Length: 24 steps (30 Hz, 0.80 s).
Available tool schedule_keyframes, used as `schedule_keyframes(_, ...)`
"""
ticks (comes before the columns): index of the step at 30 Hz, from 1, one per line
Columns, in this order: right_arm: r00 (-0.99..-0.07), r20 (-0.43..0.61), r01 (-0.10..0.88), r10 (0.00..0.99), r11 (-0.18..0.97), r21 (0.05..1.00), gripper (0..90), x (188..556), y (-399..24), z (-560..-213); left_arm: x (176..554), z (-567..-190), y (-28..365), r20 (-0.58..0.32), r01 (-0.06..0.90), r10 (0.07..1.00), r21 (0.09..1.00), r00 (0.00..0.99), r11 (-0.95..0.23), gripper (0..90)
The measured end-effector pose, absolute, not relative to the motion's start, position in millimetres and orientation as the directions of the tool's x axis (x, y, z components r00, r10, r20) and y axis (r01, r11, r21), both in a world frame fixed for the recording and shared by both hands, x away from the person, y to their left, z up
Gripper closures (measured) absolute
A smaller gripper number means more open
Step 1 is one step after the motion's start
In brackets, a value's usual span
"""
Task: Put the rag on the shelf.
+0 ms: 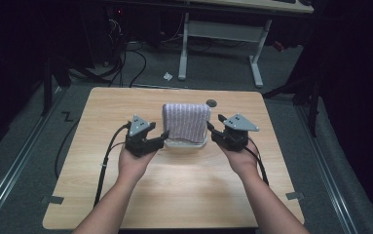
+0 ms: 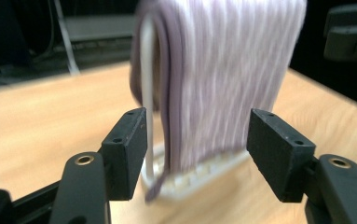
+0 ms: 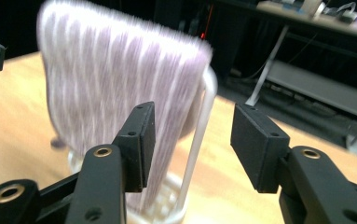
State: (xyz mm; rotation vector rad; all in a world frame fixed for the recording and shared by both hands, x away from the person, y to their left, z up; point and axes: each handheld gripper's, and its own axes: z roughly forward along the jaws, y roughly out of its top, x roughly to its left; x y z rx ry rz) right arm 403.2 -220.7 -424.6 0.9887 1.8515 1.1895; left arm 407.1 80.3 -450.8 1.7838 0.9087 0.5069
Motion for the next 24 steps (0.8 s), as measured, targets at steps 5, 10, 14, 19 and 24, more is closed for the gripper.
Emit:
schedule_keyframes(5,-0.463,-0.140,0.275,0.875,0.292,0.916,51.8,389,-227,-454,392,-487,85,-0.074,0.399,0.750,0.878,0.657,-0.263,38.6)
schedule_keyframes(10,-0.475,-0.152,0.304,0.866,0.324,0.896,49.4,363,-233,-485,361,-514,93,-0.042,0.416,0.737,0.846,0.675,-0.333,37.6)
schedule_keyframes(14,-0.461,-0.121,0.318,0.879,0.291,0.902,52.6,324,-249,-514,328,-533,114,-0.111,0.493,0.765,0.820,0.634,-0.290,43.6)
schedule_keyframes(19,-0.466,-0.091,0.393,0.880,0.298,0.870,47.4,300,-260,-524,323,-531,123,-0.126,0.488,0.768,0.833,0.627,-0.262,39.4)
schedule_keyframes(24,-0.457,-0.071,0.413,0.887,0.282,0.866,46.4,308,-261,-525,328,-535,116,-0.108,0.485,0.755,0.822,0.646,-0.297,38.2)
